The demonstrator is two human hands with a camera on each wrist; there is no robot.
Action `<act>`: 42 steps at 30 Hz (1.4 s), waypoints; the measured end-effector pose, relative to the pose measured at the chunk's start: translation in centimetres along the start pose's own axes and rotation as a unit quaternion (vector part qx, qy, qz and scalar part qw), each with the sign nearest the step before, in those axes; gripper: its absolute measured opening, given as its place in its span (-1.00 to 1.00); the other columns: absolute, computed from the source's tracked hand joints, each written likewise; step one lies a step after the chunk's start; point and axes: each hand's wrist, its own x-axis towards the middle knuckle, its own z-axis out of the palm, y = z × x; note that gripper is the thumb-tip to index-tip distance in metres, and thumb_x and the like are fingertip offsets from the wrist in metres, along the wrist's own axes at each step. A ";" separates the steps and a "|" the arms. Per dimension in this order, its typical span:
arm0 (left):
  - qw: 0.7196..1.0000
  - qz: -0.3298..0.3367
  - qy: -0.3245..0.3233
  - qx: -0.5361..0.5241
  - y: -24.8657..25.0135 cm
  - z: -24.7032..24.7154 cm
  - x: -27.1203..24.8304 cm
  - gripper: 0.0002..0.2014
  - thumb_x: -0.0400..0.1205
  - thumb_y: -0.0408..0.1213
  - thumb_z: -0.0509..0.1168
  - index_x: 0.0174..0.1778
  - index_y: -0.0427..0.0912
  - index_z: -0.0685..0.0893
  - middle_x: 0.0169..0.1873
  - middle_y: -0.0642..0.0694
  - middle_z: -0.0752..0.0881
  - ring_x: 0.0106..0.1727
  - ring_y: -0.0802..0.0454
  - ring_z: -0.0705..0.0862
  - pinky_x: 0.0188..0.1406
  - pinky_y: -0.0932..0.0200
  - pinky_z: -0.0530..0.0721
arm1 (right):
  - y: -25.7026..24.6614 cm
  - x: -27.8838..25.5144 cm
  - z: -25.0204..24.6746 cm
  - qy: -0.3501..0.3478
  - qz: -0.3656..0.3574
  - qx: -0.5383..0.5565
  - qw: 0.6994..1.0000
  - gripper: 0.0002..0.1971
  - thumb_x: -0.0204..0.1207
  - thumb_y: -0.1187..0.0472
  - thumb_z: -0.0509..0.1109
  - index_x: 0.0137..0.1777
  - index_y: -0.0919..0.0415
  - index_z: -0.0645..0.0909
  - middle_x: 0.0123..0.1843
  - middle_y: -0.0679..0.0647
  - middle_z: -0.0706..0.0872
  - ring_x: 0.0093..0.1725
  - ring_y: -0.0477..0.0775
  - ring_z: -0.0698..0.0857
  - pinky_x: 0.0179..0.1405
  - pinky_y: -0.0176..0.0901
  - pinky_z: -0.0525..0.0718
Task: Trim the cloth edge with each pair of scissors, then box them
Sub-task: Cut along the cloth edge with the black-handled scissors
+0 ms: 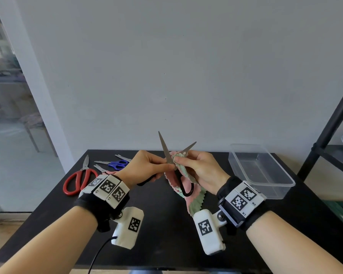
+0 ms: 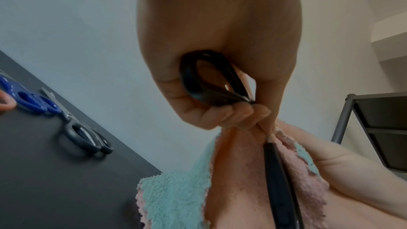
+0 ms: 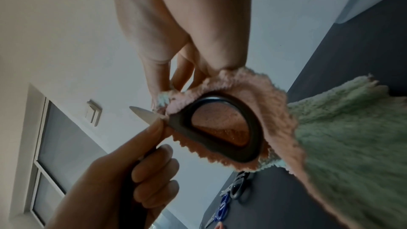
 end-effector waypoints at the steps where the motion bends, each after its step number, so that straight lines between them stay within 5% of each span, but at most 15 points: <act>1: 1.000 -0.001 0.004 0.005 0.1 0.0 0.0 -0.73 0.55 -0.17 0.44 -0.49 -0.07 0.79 -0.66 -0.05 0.52 -0.69 0.14 0.38 -0.70 0.36 0.33 | -0.1 0.0 0.1 0.006 -0.004 -0.007 1.000 -0.85 0.50 0.40 0.45 0.02 0.26 0.78 0.03 0.29 0.81 0.00 0.14 0.80 0.05 -0.11 0.76; 7: 0.999 0.027 0.005 0.041 0.6 0.3 0.5 -0.56 0.57 -0.21 0.44 -0.69 0.11 0.69 -0.66 0.10 0.59 -0.63 0.24 0.43 -0.56 0.45 0.42 | -0.6 -0.1 0.0 0.048 -0.042 -0.060 0.996 -0.82 0.44 0.41 0.51 0.03 0.27 0.78 0.02 0.23 0.83 -0.01 0.08 0.81 0.08 -0.14 0.76; 12: 0.997 0.051 0.007 0.052 0.8 0.7 0.8 -0.63 0.58 -0.25 0.42 -0.53 0.24 0.72 -0.62 0.20 0.67 -0.56 0.29 0.52 -0.45 0.49 0.48 | -0.3 0.0 -0.2 0.054 -0.049 -0.073 0.995 -0.82 0.45 0.40 0.51 0.05 0.29 0.77 0.01 0.24 0.83 0.05 0.16 0.81 0.12 -0.07 0.76; 20: 0.997 0.053 0.048 0.036 0.2 0.6 1.9 -0.52 0.57 -0.25 0.43 -0.71 0.11 0.63 -0.70 0.07 0.45 -0.66 0.22 0.31 -0.60 0.41 0.33 | -0.2 1.4 -0.1 0.112 -0.068 -0.069 0.989 -0.64 0.35 0.42 0.59 0.09 0.27 0.56 -0.06 0.23 0.84 0.00 0.26 0.82 0.11 0.14 0.76; 24: 0.998 0.034 0.033 0.029 0.4 0.0 2.5 -0.50 0.57 -0.24 0.43 -0.75 0.02 0.59 -0.74 0.03 0.46 -0.70 0.17 0.34 -0.64 0.37 0.35 | -0.6 2.5 -0.2 0.130 -0.021 -0.052 0.990 -0.45 0.33 0.34 0.64 0.21 0.23 0.40 -0.11 0.13 0.80 -0.12 0.11 0.80 0.02 0.03 0.76; 31: 0.999 -0.016 0.007 0.040 1.1 -1.3 3.5 -0.60 0.52 -0.20 0.48 -0.69 -0.02 0.68 -0.74 -0.02 0.50 -0.73 0.11 0.37 -0.65 0.33 0.39 | -1.8 3.9 -1.1 0.147 0.034 0.010 0.988 -0.33 0.34 0.37 0.61 0.31 0.21 0.26 0.08 0.24 0.74 0.12 0.19 0.73 0.20 0.08 0.65; 36: 0.997 -0.056 -0.019 0.045 0.8 -2.2 3.4 -0.80 0.52 -0.21 0.49 -0.30 -0.30 0.83 -0.69 -0.04 0.52 -0.70 0.10 0.40 -0.70 0.35 0.36 | -1.3 4.1 -1.6 0.156 0.055 0.007 0.986 -0.33 0.30 0.32 0.65 0.29 0.21 0.29 0.19 0.30 0.69 0.19 0.22 0.70 0.31 0.16 0.62; 42: 0.996 -0.061 -0.041 0.045 0.5 -2.1 3.9 -0.81 0.51 -0.18 0.50 -0.34 -0.22 0.84 -0.66 -0.07 0.52 -0.66 0.06 0.40 -0.62 0.29 0.39 | 0.1 3.4 -0.2 0.106 0.096 0.005 0.990 -0.03 -0.04 0.17 0.79 0.36 0.37 0.39 0.07 0.33 0.80 0.03 0.27 0.82 0.21 0.23 0.71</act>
